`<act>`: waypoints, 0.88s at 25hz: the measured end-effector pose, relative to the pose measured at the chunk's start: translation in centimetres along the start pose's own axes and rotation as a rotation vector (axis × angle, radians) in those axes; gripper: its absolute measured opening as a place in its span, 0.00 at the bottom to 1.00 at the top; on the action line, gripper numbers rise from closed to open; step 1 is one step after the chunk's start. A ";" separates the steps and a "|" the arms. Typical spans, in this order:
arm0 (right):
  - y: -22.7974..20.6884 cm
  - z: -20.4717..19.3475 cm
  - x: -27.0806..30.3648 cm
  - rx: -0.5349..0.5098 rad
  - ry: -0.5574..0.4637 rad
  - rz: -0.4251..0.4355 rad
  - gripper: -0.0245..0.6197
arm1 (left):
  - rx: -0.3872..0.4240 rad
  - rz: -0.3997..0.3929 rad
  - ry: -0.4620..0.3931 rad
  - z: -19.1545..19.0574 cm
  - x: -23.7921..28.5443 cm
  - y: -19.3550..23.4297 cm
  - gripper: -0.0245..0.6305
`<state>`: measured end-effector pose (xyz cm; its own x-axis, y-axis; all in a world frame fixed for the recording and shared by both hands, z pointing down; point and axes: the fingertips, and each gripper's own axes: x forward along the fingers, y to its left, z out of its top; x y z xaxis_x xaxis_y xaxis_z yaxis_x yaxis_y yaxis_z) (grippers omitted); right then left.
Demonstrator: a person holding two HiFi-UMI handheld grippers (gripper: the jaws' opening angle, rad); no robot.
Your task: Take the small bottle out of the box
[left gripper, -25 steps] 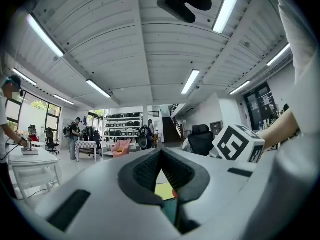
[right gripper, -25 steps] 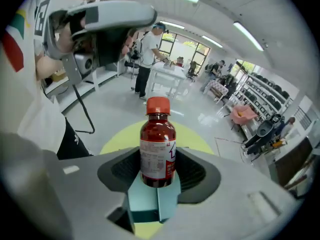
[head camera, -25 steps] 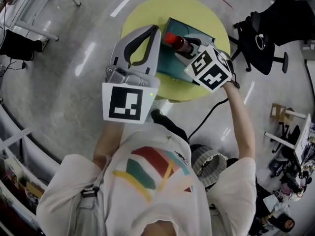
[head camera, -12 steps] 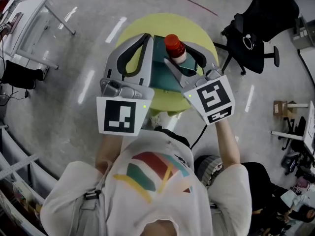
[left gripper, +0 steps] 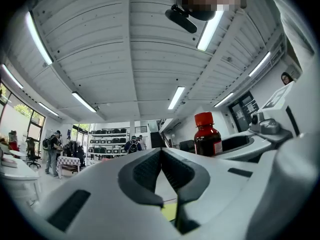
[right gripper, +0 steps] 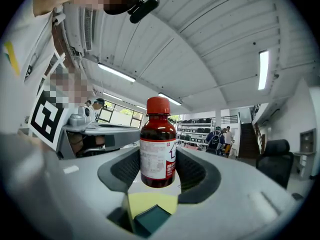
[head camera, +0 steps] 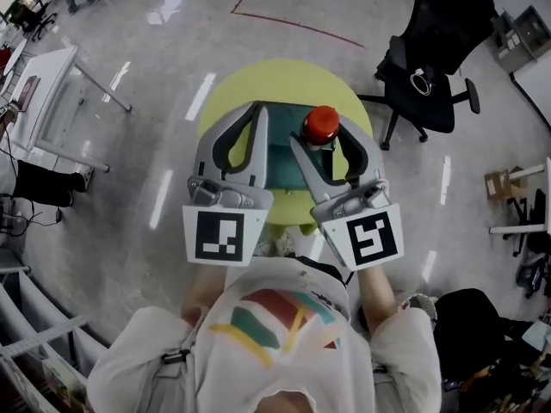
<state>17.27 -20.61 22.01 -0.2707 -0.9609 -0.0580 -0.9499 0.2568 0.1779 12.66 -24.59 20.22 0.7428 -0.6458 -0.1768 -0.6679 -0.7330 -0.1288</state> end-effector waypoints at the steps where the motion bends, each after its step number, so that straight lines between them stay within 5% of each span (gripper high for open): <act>1: -0.2 0.3 -0.5 0.004 -0.010 -0.024 0.36 | 0.000 -0.007 0.002 0.0 0.1 -0.3 0.06; 12: -2.9 1.2 -3.5 0.081 -0.077 -0.195 0.36 | 0.002 -0.063 -0.024 0.6 1.0 -2.4 0.06; 22: -3.9 0.9 -4.9 0.073 -0.070 -0.258 0.36 | -0.006 -0.067 -0.020 0.3 0.9 -2.3 0.06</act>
<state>22.14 -16.81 20.74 -0.0260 -0.9867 -0.1607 -0.9969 0.0136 0.0777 14.83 -23.38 20.06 0.7845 -0.5912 -0.1873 -0.6167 -0.7755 -0.1354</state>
